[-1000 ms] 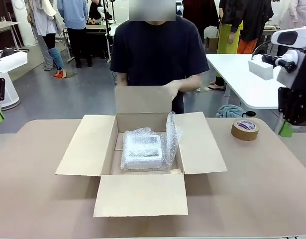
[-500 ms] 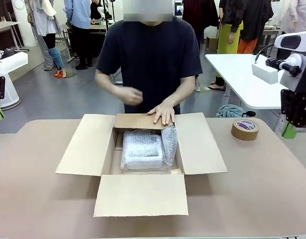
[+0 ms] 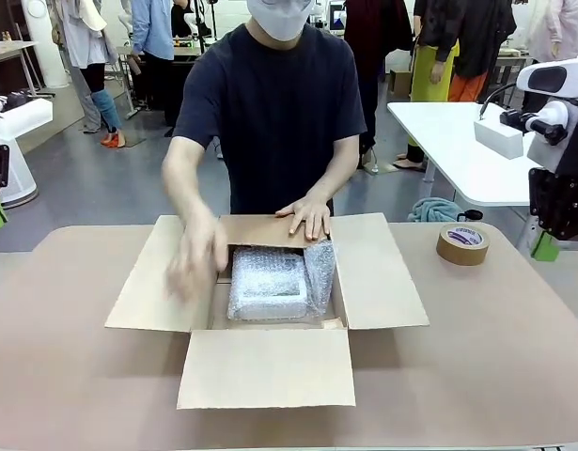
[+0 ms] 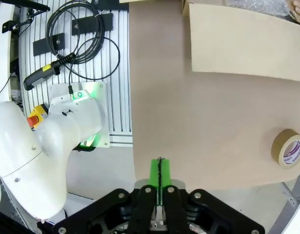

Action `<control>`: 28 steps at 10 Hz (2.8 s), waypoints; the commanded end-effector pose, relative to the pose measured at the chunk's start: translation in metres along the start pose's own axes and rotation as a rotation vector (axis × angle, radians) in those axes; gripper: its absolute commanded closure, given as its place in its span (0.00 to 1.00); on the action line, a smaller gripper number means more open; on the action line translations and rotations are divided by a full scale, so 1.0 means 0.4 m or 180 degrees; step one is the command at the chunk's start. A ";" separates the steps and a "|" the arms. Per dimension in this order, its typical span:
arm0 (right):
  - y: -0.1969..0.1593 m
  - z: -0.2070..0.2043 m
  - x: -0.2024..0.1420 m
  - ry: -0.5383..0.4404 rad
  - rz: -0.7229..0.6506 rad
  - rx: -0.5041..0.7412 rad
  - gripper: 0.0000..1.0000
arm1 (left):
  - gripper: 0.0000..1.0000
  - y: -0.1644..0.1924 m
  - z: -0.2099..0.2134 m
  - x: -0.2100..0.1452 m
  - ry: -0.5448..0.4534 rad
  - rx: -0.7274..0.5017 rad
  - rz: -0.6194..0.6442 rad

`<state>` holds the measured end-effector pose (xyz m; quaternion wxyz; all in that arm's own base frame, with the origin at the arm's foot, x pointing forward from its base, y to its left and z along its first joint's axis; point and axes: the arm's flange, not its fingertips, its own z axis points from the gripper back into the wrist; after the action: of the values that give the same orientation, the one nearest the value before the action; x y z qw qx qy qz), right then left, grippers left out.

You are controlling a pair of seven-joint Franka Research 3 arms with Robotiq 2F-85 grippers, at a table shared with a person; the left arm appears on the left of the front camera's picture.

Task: Wrap the clocks to prevent damage.
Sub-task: Push the right (or left) flap of the Package Box to close it.

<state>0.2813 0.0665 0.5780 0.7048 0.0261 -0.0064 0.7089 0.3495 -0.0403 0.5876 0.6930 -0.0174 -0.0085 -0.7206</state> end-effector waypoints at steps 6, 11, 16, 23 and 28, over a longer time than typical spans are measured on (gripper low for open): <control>0.000 0.003 -0.001 -0.0043 0.0032 0.0035 0.99 | 0.99 -0.001 0.001 0.000 -0.0037 -0.0037 -0.0012; 0.000 0.003 -0.001 -0.0043 0.0032 0.0035 0.99 | 0.99 -0.001 0.001 0.000 -0.0037 -0.0037 -0.0012; 0.000 0.003 -0.001 -0.0043 0.0032 0.0035 0.99 | 0.99 -0.001 0.001 0.000 -0.0037 -0.0037 -0.0012; 0.000 0.003 -0.001 -0.0043 0.0032 0.0035 0.99 | 0.99 -0.001 0.001 0.000 -0.0037 -0.0037 -0.0012; 0.000 0.003 -0.001 -0.0043 0.0032 0.0035 0.99 | 0.99 0.042 -0.071 -0.088 -0.1032 0.0621 -0.0531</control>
<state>0.2812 0.0666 0.5782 0.7049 0.0256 -0.0064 0.7088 0.3603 -0.0206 0.5790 0.6579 -0.0294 -0.1209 -0.7427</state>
